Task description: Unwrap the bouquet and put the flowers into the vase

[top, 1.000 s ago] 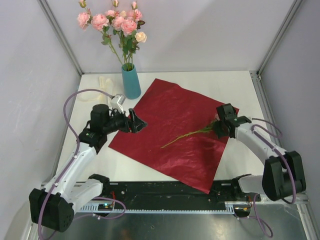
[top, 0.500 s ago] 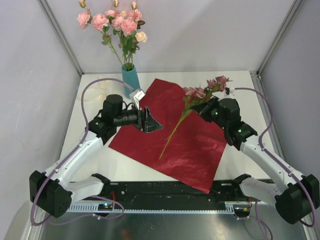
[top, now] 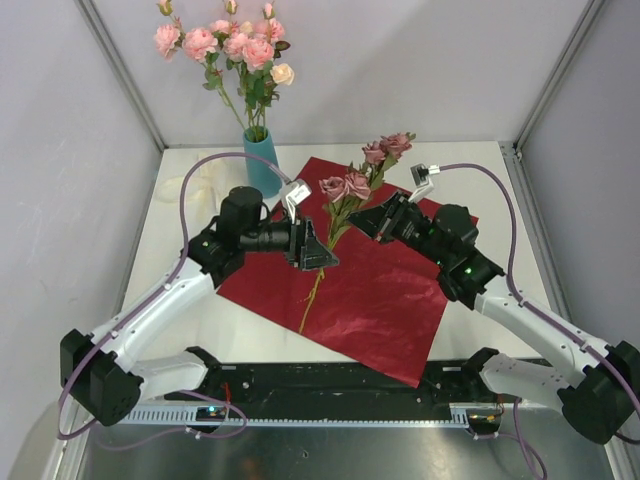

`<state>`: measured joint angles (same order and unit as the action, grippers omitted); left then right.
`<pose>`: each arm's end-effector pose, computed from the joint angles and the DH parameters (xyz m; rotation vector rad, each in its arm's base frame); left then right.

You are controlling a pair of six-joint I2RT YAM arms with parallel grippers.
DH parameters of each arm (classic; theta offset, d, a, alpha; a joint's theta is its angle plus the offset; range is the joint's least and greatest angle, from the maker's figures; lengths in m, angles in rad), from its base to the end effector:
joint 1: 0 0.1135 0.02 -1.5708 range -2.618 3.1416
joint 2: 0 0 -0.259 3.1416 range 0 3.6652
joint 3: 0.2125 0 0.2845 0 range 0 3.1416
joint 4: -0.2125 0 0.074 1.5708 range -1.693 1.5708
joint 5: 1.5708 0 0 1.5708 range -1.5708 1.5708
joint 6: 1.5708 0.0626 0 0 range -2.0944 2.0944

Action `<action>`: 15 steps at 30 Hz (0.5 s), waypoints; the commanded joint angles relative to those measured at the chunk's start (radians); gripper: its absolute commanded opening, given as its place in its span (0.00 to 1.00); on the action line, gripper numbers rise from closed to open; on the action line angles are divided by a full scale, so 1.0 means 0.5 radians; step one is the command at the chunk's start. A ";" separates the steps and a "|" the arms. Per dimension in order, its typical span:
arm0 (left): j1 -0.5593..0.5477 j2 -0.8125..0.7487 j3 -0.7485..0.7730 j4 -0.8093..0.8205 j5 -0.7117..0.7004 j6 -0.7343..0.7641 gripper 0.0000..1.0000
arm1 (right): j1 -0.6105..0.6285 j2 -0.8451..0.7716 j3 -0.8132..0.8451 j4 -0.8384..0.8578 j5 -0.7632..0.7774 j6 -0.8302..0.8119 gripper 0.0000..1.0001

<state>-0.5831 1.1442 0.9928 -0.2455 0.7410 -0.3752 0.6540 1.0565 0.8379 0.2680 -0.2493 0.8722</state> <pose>0.2335 -0.2047 0.3202 0.7362 1.9751 -1.3293 0.2379 0.2018 0.3439 -0.0370 1.6978 1.3751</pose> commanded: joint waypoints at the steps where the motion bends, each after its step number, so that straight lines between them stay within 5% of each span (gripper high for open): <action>1: -0.021 0.033 0.085 0.047 0.039 0.005 0.59 | 0.034 0.024 0.005 0.196 -0.065 -0.049 0.00; 15: -0.021 0.022 0.088 0.048 -0.081 -0.010 0.56 | 0.094 0.072 0.019 0.136 -0.057 -0.118 0.00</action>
<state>-0.5873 1.1690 0.9928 -0.2466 0.7097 -0.3759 0.6926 1.0904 0.8375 0.3119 -0.2718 0.8448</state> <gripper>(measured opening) 0.569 0.028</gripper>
